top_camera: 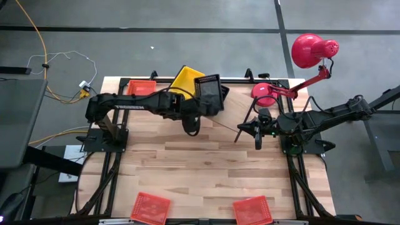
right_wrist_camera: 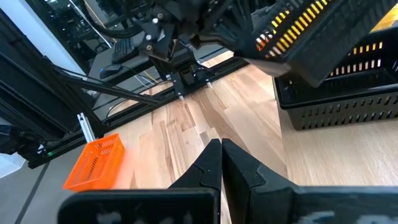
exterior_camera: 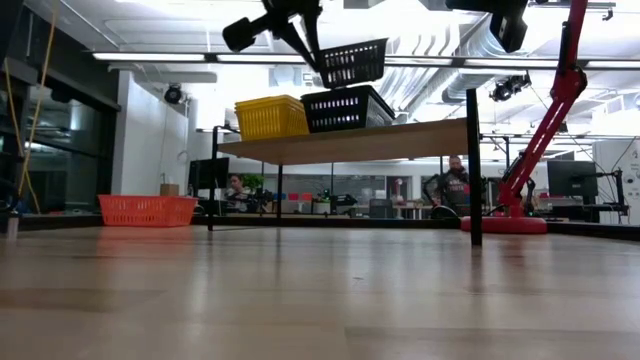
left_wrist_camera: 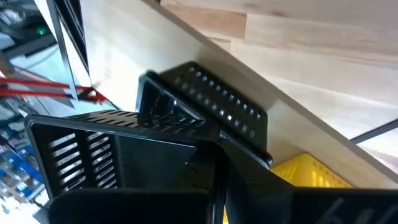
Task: Stack baskets on shelf by color
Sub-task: Stack the black bin on top of the black bin on the shelf
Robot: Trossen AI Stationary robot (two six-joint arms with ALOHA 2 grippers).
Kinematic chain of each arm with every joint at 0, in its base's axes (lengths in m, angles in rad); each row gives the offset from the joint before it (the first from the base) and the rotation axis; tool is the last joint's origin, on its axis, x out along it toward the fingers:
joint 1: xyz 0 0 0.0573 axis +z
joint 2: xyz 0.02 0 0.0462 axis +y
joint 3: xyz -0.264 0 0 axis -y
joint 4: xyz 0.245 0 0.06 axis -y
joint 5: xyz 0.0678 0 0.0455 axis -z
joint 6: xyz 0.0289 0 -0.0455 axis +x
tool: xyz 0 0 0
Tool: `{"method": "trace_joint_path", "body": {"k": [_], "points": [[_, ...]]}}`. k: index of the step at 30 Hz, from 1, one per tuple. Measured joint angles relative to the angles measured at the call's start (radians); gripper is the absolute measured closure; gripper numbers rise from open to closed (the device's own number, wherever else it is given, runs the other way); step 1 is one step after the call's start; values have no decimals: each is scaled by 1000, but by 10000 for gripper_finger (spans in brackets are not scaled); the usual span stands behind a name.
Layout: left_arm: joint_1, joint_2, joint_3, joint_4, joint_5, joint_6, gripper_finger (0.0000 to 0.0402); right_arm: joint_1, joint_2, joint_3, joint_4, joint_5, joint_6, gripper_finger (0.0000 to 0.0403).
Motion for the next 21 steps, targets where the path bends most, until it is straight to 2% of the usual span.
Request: {"method": "trace_joint_path", "body": {"k": [9,21], "points": [[0,6,0,16,38,-80,388,0,0,0,0,26,-3,403],[27,6,0,80,57,-155,329,0,0,0,0,26,0,403]]}}
